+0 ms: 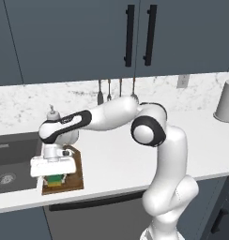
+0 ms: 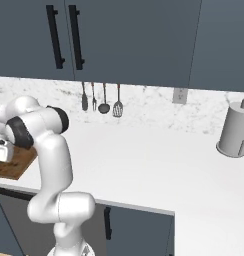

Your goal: Pick up the sponge from the counter and clean the cutting board by briefly scrubbing or pressing down on the cutting board. Once finished, release the sponge.

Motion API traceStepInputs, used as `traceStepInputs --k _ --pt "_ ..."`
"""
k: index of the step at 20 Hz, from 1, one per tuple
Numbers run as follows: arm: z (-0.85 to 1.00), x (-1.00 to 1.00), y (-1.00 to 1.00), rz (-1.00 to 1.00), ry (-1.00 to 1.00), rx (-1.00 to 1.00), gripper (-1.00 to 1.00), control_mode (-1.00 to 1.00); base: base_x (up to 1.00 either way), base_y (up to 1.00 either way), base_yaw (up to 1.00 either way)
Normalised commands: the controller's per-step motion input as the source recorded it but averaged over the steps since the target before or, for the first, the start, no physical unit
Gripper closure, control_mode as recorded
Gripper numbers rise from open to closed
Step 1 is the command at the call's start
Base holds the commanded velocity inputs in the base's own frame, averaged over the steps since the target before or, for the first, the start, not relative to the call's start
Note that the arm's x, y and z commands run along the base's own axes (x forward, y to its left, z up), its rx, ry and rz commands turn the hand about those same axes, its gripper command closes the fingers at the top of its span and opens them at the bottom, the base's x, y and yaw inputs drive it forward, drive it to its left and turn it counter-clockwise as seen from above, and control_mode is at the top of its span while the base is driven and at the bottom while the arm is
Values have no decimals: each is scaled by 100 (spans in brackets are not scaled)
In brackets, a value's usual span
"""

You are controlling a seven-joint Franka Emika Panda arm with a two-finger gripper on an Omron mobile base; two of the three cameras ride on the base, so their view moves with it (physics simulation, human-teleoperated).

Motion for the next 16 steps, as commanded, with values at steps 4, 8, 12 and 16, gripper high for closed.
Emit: traceStepInputs --k 4,8,12,16 --pt "-12 -3 16 0 1 -2 100 -100 0 0 0" --pt "-26 0 9 0 0 -2 100 -100 0 0 0" --pt "-32 -4 3 0 0 -1 100 -100 0 0 0" --pt "-28 1 0 0 2 0 100 -100 0 0 0"
